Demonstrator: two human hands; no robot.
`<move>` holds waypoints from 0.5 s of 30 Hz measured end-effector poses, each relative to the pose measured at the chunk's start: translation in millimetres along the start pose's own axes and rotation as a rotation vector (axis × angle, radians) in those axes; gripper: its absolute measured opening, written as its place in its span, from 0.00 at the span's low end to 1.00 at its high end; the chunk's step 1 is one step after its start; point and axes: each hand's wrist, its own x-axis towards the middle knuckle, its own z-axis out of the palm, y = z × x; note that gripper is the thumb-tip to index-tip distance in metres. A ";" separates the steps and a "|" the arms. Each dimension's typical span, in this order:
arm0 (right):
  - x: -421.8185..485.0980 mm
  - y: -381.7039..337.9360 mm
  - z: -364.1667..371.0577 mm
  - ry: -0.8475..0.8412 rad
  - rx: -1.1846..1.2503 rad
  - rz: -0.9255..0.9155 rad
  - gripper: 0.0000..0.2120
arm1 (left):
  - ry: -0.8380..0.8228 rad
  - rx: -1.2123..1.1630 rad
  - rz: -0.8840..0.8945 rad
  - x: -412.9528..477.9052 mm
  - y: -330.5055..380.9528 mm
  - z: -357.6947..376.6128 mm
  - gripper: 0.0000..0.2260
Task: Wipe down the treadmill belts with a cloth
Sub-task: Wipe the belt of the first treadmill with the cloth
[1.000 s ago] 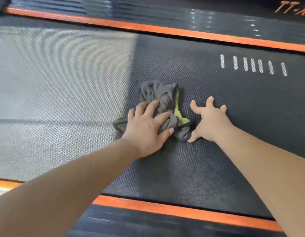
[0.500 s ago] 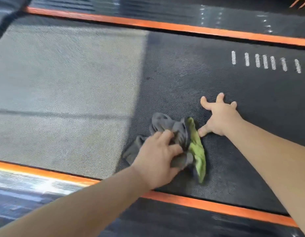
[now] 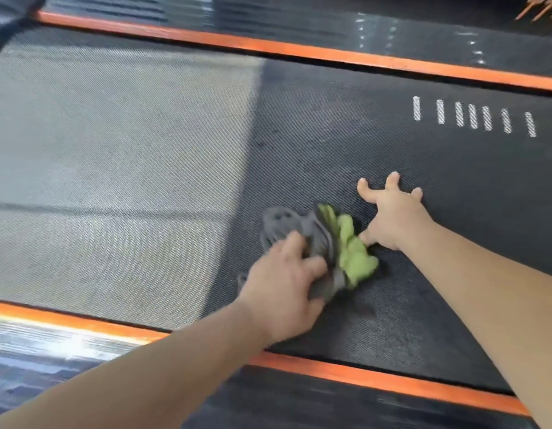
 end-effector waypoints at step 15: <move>-0.6 0.4 1.6 0.028 0.018 0.002 0.49 | -0.075 -0.018 0.196 25.8 -20.9 -10.5 0.13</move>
